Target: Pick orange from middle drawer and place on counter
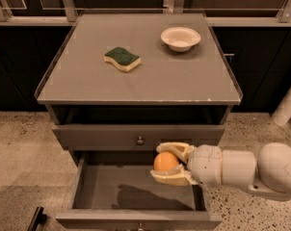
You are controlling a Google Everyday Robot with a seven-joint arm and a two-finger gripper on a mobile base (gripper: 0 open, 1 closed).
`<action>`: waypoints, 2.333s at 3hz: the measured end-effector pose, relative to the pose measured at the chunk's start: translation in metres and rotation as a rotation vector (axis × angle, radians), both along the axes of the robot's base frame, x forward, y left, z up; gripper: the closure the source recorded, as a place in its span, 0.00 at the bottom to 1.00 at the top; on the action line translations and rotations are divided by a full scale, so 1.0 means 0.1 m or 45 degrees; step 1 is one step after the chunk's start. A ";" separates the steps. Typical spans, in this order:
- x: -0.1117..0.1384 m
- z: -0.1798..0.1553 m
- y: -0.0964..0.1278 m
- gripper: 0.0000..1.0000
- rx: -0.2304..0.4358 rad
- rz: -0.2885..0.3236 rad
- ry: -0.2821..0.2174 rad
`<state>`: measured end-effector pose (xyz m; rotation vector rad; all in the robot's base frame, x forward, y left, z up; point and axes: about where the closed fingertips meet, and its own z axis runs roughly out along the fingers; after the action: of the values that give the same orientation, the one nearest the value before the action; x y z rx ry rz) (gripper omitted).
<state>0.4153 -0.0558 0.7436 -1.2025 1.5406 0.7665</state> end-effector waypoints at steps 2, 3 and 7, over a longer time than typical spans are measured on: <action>-0.14 0.69 -0.13 1.00 -0.079 -0.060 -0.133; 0.03 0.89 -0.16 1.00 -0.092 -0.034 -0.182; 1.43 1.63 -0.21 1.00 -0.149 0.143 -0.232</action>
Offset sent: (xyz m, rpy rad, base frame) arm -0.0112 -0.0086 0.0583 -0.0445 -0.0884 -0.0325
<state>0.5586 -0.0767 0.9069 -1.4155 1.3924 0.6266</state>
